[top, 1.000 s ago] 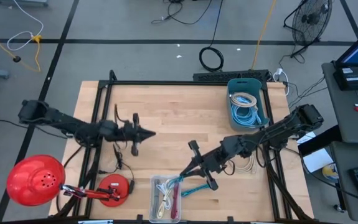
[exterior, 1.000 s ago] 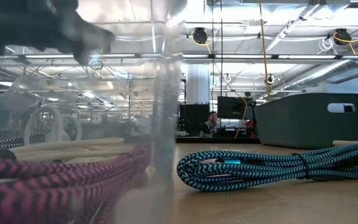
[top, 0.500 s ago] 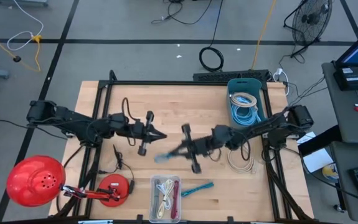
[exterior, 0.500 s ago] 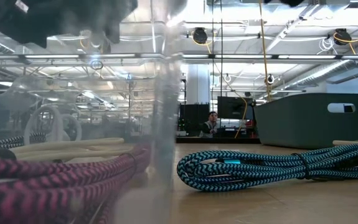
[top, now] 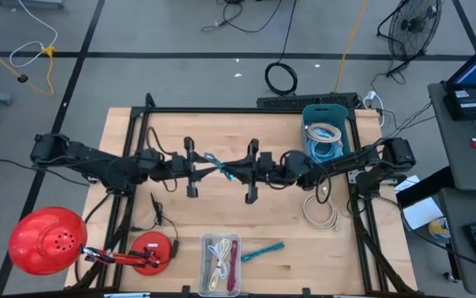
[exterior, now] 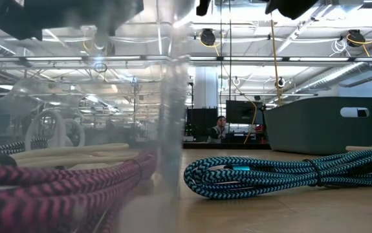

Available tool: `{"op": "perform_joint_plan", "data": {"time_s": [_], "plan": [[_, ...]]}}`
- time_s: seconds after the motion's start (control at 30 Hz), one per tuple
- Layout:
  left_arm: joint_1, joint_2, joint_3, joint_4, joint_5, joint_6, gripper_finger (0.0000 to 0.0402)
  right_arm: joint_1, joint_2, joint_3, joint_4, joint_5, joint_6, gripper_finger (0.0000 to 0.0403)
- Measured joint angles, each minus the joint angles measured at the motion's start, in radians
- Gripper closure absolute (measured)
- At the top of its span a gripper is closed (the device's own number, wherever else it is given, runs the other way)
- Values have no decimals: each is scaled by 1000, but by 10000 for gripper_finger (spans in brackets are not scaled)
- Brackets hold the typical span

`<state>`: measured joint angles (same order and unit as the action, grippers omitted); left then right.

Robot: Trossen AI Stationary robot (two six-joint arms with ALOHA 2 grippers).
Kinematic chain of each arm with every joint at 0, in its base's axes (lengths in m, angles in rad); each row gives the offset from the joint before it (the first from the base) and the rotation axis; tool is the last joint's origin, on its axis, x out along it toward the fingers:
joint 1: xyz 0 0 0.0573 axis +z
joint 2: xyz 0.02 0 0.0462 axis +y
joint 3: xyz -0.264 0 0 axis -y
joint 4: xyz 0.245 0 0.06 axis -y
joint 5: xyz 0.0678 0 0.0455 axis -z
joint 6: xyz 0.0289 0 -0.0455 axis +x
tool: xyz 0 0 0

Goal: Pick & Place USB Port
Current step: Put the top blue charger cable into the transparent bin

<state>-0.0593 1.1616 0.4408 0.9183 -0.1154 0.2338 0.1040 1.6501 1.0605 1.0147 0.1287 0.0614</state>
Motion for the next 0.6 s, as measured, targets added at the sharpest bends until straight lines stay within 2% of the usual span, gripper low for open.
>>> {"op": "perform_joint_plan", "data": {"time_s": [0.17,0.3,0.6], "plan": [[0,-63,0,3,52,-7,282,0,0,-1,3,1,-40,398],[-4,-70,0,22,101,-12,280,-2,13,0,8,1,-27,398],[-8,-62,8,20,97,-33,279,-20,120,26,48,-20,31,398]]}}
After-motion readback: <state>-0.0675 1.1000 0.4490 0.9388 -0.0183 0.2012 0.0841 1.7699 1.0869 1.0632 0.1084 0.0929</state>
